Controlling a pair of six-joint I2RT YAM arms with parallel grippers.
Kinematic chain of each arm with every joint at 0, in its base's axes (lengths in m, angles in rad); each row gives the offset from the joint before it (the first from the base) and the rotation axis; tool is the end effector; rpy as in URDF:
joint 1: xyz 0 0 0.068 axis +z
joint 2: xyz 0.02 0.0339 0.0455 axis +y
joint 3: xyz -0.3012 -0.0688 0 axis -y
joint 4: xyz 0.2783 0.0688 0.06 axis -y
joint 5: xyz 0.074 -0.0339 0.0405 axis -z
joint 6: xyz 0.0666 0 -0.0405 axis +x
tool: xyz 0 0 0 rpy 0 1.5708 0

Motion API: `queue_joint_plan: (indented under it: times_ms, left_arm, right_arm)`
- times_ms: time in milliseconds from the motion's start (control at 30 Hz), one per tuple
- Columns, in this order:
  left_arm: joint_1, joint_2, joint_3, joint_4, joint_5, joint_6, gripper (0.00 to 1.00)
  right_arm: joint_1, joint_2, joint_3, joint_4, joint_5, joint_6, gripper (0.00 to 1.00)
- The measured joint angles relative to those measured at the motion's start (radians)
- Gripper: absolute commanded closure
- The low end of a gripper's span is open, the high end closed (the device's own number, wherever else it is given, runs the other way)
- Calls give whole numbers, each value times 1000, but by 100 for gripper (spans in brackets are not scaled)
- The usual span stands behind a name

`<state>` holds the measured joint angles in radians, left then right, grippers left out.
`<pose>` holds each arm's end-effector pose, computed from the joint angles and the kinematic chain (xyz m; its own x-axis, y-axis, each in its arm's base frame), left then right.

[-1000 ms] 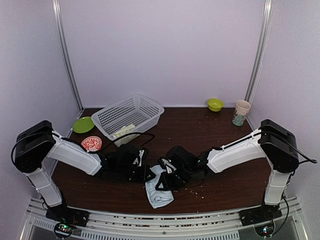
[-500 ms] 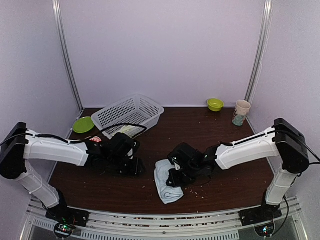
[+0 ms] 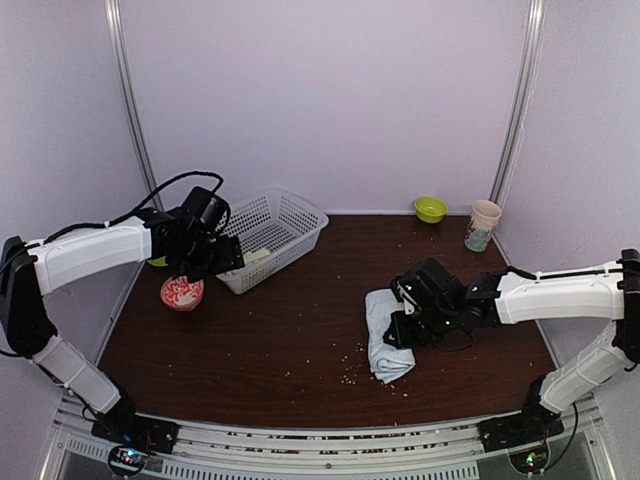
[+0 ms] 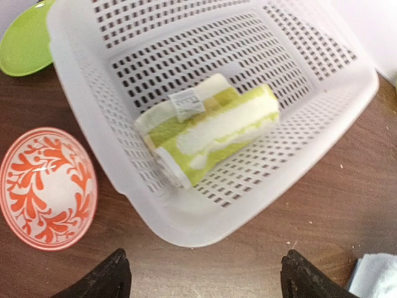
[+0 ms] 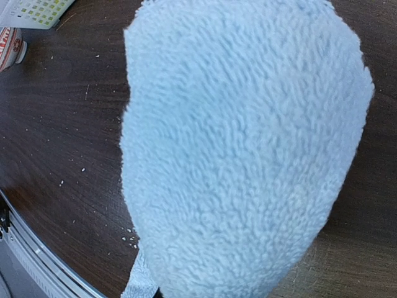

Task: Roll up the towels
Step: Pick up the towel from the center of the board, then move the storage box to the center of the board.

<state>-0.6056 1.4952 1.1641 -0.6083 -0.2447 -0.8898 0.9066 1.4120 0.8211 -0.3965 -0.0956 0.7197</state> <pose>0.3066 -0.1927 0.2682 -0.7556 -0.3937 -0.5236 -0.2419 0.9104 -0.3355 0.1887 0.2513 0.1886 -0.9249 -0.1170 -0.3617 -0.2747 0.8635 0.4230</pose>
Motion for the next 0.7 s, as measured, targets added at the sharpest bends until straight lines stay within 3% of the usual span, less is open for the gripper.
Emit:
queue_joint_plan:
  times_ms: [367, 700]
  left_arm:
    - [143, 146, 123, -126, -25, -34, 27]
    - [172, 303, 217, -128, 20, 10, 64]
  right_arm:
    - [-38, -38, 6, -39, -4, -45, 100]
    - [-53, -93, 34, -65, -11, -62, 100]
